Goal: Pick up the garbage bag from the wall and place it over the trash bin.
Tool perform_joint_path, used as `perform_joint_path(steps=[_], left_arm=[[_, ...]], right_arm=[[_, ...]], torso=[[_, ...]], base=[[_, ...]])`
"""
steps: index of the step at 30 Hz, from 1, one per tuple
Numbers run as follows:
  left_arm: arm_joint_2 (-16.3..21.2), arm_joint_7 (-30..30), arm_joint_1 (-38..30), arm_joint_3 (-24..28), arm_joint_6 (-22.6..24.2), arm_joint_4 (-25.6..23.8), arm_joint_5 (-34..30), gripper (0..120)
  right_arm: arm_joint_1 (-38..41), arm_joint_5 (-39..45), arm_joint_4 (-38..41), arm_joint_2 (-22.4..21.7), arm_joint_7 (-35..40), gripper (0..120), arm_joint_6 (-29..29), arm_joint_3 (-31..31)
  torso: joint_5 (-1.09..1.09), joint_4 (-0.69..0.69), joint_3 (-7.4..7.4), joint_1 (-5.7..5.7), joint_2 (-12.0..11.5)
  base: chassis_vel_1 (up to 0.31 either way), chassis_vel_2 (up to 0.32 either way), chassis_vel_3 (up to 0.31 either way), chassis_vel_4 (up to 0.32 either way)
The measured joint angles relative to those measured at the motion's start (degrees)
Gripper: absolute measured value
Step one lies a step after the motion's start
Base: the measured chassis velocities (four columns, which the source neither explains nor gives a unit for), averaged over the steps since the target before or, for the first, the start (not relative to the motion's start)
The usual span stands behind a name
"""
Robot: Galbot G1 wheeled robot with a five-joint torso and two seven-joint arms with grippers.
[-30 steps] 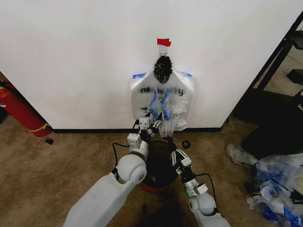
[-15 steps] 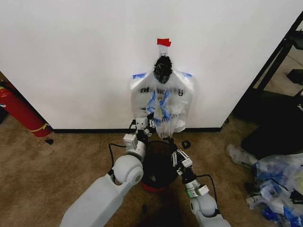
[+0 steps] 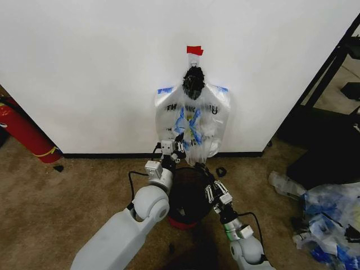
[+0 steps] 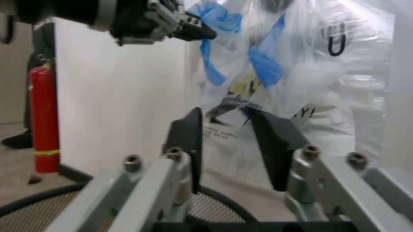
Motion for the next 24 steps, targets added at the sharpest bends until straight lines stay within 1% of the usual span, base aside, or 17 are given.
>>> perform_joint_path(steps=[5,6,7,11,12,13,14,15,16,18,21,22,24], left_arm=[[0.2,0.1,0.0,-0.1,-0.1,0.2,-0.5,0],[0.3,0.1,0.0,-0.2,-0.1,0.2,-0.6,0],[0.3,0.1,0.0,-0.2,-0.1,0.2,-0.6,0],[0.4,0.1,0.0,-0.2,-0.1,0.3,-0.7,0],[0.4,0.1,0.0,-0.2,-0.1,0.3,-0.7,0],[0.4,0.1,0.0,-0.2,-0.1,0.3,-0.7,0],[0.4,0.1,0.0,-0.2,-0.1,0.3,-0.7,0],[0.2,0.1,0.0,-0.2,-0.2,0.3,-0.7,0],[0.0,0.2,0.1,-0.3,-0.2,0.3,-0.7,0],[-0.3,0.3,0.2,-0.2,-0.2,0.3,-0.7,0],[-0.5,0.4,0.3,-0.2,-0.2,0.2,-0.6,0],[-0.5,0.4,0.3,-0.2,-0.2,0.2,-0.6,0],[-0.5,0.4,0.5,-0.3,-0.2,0.2,-0.5,0]], right_arm=[[-3.3,0.5,3.3,-2.0,-2.9,53,0.0,1.5],[-4.0,0.8,4.5,-2.5,-3.6,58,0.0,2.0],[-4.0,0.8,4.5,-2.5,-3.6,58,0.0,2.0],[-6.2,2.7,8.9,-3.8,-4.5,73,0.0,3.2],[-6.3,2.8,9.0,-3.8,-4.5,73,0.0,3.3],[-6.6,3.4,9.8,-4.0,-4.5,81,0.0,3.4],[-6.6,3.4,9.8,-4.0,-4.5,81,0.0,3.4],[-6.9,4.4,11.2,-4.3,-4.3,86,-0.1,3.6],[-7.3,5.3,13.0,-4.8,-3.4,92,-0.5,3.6],[-7.6,6.0,16.2,-5.7,-0.2,98,-1.8,3.4],[-7.6,3.0,19.3,-5.7,6.7,100,-4.8,2.8],[-7.6,3.0,19.3,-5.7,6.7,100,-4.8,2.8],[-7.0,0.0,19.5,-5.2,10.5,100,-6.1,2.4]], torso=[[0.0,-0.01,0.0,0.0,0.0],[0.0,0.0,0.0,0.0,0.0],[0.0,0.0,0.0,0.0,0.0],[0.0,0.0,0.0,0.0,0.0],[0.0,0.0,0.0,0.0,0.0],[0.0,0.0,0.0,0.0,0.0],[0.0,0.0,0.0,0.0,0.0],[0.0,0.0,0.0,0.0,0.0],[0.0,0.0,0.0,0.0,0.0],[0.0,0.0,0.0,0.0,0.0],[-0.01,0.0,0.0,0.0,0.0],[-0.01,0.0,0.0,0.0,0.0],[0.0,0.0,0.0,0.0,0.0]], base=[[0.0,0.0,0.0,0.0],[0.0,0.0,0.0,0.0],[0.0,0.0,0.0,0.0],[0.0,0.0,0.0,0.0],[0.0,0.0,0.0,0.0],[0.0,0.0,0.0,0.0],[0.0,0.0,0.0,0.0],[0.0,0.0,0.0,0.0],[0.0,0.0,0.0,0.0],[0.0,0.0,0.0,0.0],[0.0,0.0,0.0,0.0],[0.0,0.0,0.0,0.0],[0.0,0.0,0.0,0.0]])
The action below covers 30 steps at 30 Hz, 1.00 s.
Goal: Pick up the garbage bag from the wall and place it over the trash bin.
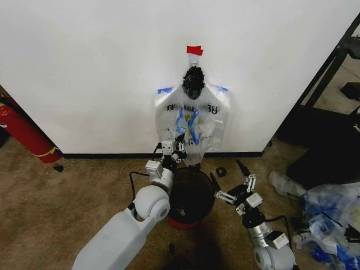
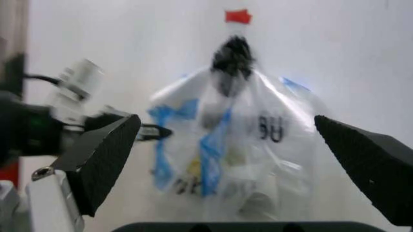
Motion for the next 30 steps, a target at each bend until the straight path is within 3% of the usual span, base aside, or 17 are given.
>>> perform_joint_path(steps=[4,11,20,24,30], left_arm=[[0.1,0.2,0.5,-0.3,0.0,-0.4,0.1,0],[-0.9,0.5,0.4,0.3,-0.1,0.3,0.3,0],[-1.7,0.5,-0.9,1.4,-0.2,1.2,0.1,0],[-1.9,0.5,-1.2,1.6,-0.2,1.5,0.1,0],[-1.9,0.4,-1.9,2.4,-0.2,1.7,-0.2,0]], right_arm=[[3.3,-7.3,-1.9,0.0,8.3,100,-2.9,-1.0],[12.0,-13.4,-7.9,-2.3,13.6,100,-5.5,-2.8],[23.1,-16.2,-15.6,-5.4,11.2,100,-6.6,-6.7],[27.0,-17.4,-19.1,-6.5,6.8,100,-5.8,-9.1],[30.6,-25.4,-22.4,-6.2,4.9,100,-4.9,-10.0]], torso=[[0.0,0.0,0.0,0.0,0.0],[0.0,0.01,0.0,0.0,0.0],[0.0,0.0,0.01,0.0,0.0],[0.0,0.0,0.01,0.0,0.0],[0.0,-0.01,0.01,0.01,0.0]], base=[[0.0,0.0,0.0,0.0],[0.0,0.0,0.0,0.0],[0.0,0.0,0.0,0.0],[0.0,0.0,0.0,0.0],[0.0,0.0,0.0,0.0]])
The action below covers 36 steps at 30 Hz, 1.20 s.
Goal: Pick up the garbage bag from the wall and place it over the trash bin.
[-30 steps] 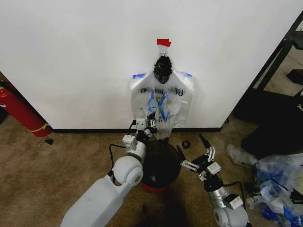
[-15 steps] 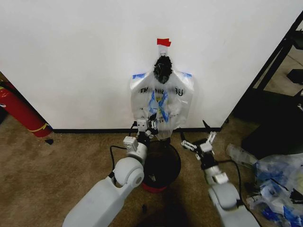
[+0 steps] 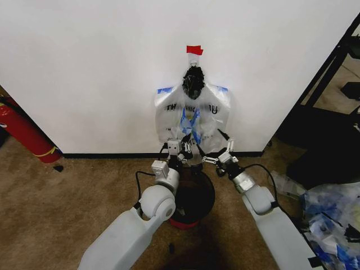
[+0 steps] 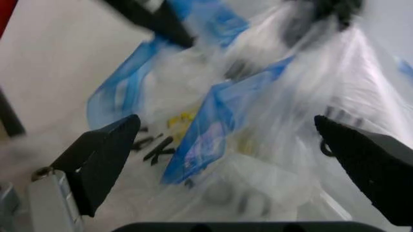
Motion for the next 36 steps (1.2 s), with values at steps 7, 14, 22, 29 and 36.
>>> perform_joint_path(steps=[7,14,22,29,36], left_arm=[[0.1,-0.1,-0.1,0.1,0.0,0.2,-0.1,0],[0.2,-0.2,0.0,0.0,0.0,0.4,-0.1,0],[0.2,-0.2,-0.2,0.0,-0.1,0.8,-0.2,0],[0.3,-0.2,-0.1,-0.2,-0.3,1.0,-0.2,0],[0.4,-0.2,0.3,-0.4,-0.4,1.1,-0.2,0]], right_arm=[[3.4,-10.3,-2.1,1.4,1.6,100,0.1,0.3],[6.0,-13.0,-4.2,1.8,1.0,91,-1.0,0.1],[7.8,-12.6,-6.6,2.4,-1.1,61,-3.2,0.0],[7.9,-10.9,-6.9,2.3,-3.1,39,-4.6,0.0],[7.8,-7.8,-6.8,1.3,-3.5,11,-7.9,-0.4]], torso=[[0.0,0.02,0.0,0.0,0.0],[-0.01,0.02,-0.01,0.0,0.0],[-0.01,0.02,-0.01,0.0,0.0],[0.0,0.02,-0.01,0.0,0.0],[0.0,0.01,-0.01,-0.01,0.0]], base=[[0.0,0.0,0.0,0.0],[0.0,0.0,0.0,0.0],[0.0,0.0,0.0,0.0],[0.0,0.0,0.0,0.0],[0.0,0.0,0.0,0.0]])
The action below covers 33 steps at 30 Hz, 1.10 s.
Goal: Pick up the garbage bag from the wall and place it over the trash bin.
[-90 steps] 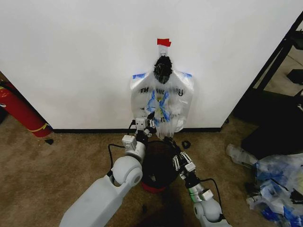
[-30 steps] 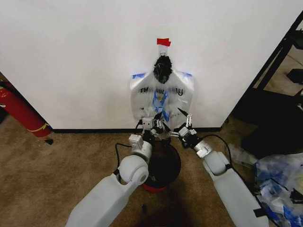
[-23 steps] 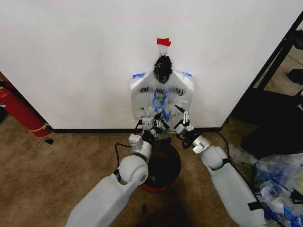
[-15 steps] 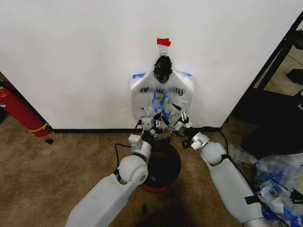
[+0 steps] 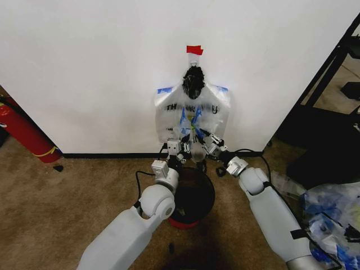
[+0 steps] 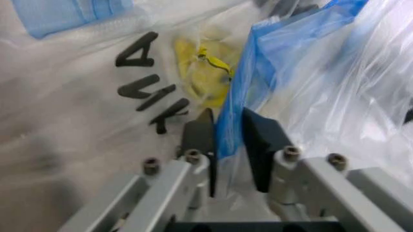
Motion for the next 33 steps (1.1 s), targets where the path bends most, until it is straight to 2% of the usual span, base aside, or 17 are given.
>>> perform_joint_path(steps=[2,4,6,12,14,17,20,26,27,30,32,33], left_arm=[[0.1,0.0,0.2,-0.1,0.0,0.0,0.1,0],[0.1,0.0,0.3,-0.1,0.0,0.0,0.1,0],[0.1,0.0,0.4,-0.1,0.0,-0.1,0.2,0],[0.1,0.0,0.8,-0.3,0.0,-0.2,0.4,0],[0.1,0.0,0.9,-0.3,0.0,-0.3,0.4,0],[0.1,0.0,1.2,-0.4,0.0,-0.3,0.5,0],[0.1,0.0,1.2,-0.6,0.0,-0.3,0.6,0],[0.4,0.0,1.2,-0.9,0.0,-0.3,0.6,0],[0.4,0.0,1.2,-0.9,0.0,-0.3,0.6,0],[0.3,0.0,1.2,-1.0,-0.1,-0.3,0.5,0],[0.3,0.0,1.2,-1.0,-0.1,-0.3,0.5,0],[0.3,0.0,1.2,-1.0,-0.1,-0.3,0.5,0]], right_arm=[[0.0,1.3,0.1,-0.3,0.0,3,0.0,-0.2],[-0.1,2.6,0.7,-0.5,0.0,11,0.2,-0.4],[-0.2,2.9,1.0,-0.6,0.0,13,0.2,-0.4],[0.1,4.4,1.4,-0.7,0.2,39,0.5,-0.8],[0.2,4.5,1.3,-0.7,0.2,43,0.5,-0.8],[0.9,4.8,0.6,-0.5,0.2,56,0.5,-1.0],[1.4,4.9,0.1,-0.2,0.0,59,0.4,-1.2],[2.2,5.0,-0.7,0.5,-1.4,34,-0.4,-1.1],[2.2,5.0,-0.7,0.5,-1.4,34,-0.4,-1.1],[2.1,4.9,-0.7,0.4,-1.7,20,-0.7,-0.9],[1.9,5.0,-0.7,0.4,-1.7,18,-0.7,-0.9],[1.6,5.4,-0.5,0.3,-1.6,11,-1.0,-0.8]], torso=[[0.0,0.0,0.0,0.0,0.0],[0.0,0.0,0.0,0.0,0.0],[0.0,0.0,0.0,0.0,0.0],[0.0,0.0,0.0,0.0,0.0],[0.0,0.0,0.0,0.0,0.0],[0.0,0.0,0.0,0.0,0.0],[0.0,0.0,0.0,0.0,0.0],[0.0,0.01,0.0,0.0,0.0],[0.0,0.01,0.0,0.0,0.0],[0.0,0.01,0.0,0.0,0.0],[0.0,0.01,0.0,0.0,0.0],[0.0,0.0,0.0,0.0,0.0]], base=[[0.0,0.0,0.0,0.0],[0.0,0.0,0.0,0.0],[0.0,0.0,0.0,0.0],[0.0,0.0,0.0,0.0],[0.0,0.0,0.0,0.0],[0.0,0.0,0.0,0.0],[0.0,0.0,0.0,0.0],[0.0,0.0,0.0,0.0],[0.0,0.0,0.0,0.0],[0.0,0.0,0.0,0.0],[0.0,0.0,0.0,0.0],[0.0,0.0,0.0,0.0]])
